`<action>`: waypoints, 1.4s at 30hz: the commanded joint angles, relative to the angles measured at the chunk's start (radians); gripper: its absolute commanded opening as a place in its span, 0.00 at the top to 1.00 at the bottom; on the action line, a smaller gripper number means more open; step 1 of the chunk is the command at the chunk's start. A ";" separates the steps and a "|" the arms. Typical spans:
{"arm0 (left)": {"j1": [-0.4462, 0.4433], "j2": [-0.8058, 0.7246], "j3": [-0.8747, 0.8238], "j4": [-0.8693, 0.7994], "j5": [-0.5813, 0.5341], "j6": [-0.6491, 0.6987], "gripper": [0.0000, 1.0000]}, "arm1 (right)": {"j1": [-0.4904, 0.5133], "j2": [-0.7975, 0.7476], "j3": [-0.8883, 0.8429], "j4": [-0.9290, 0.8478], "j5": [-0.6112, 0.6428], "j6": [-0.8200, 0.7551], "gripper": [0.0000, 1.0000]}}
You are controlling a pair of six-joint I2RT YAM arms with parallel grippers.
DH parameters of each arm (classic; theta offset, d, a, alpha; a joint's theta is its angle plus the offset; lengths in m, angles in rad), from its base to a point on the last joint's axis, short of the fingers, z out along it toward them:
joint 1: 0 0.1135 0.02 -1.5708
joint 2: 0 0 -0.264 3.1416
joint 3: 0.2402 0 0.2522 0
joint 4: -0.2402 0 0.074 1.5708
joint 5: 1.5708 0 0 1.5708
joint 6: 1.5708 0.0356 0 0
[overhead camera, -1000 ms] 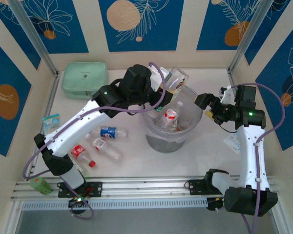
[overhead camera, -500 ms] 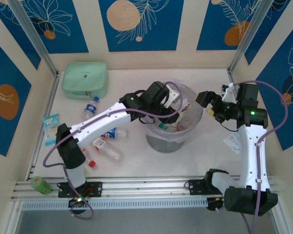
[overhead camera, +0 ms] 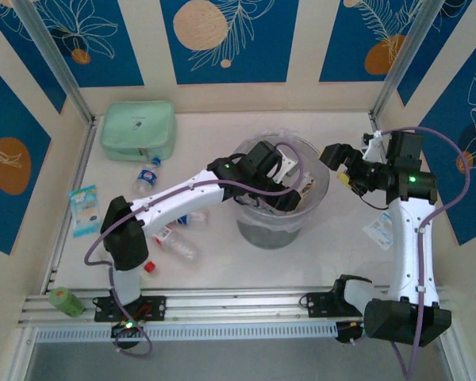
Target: Put the plastic bottles in the bin
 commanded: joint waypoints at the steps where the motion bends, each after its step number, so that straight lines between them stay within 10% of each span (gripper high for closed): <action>1: -0.003 -0.037 -0.009 -0.008 0.005 0.002 0.21 | -0.024 -0.017 0.022 -0.031 0.005 -0.023 0.01; 18: 0.071 -0.258 0.073 -0.161 -0.201 0.157 0.16 | -0.034 -0.038 -0.026 -0.003 -0.022 -0.016 0.01; 32: 0.557 -0.460 -0.223 -0.205 -0.328 0.231 0.02 | -0.037 -0.024 -0.054 0.020 -0.023 -0.025 0.01; 42: 0.870 -0.287 -0.448 0.023 -0.297 0.257 0.00 | -0.041 -0.007 -0.100 0.028 -0.025 -0.042 0.01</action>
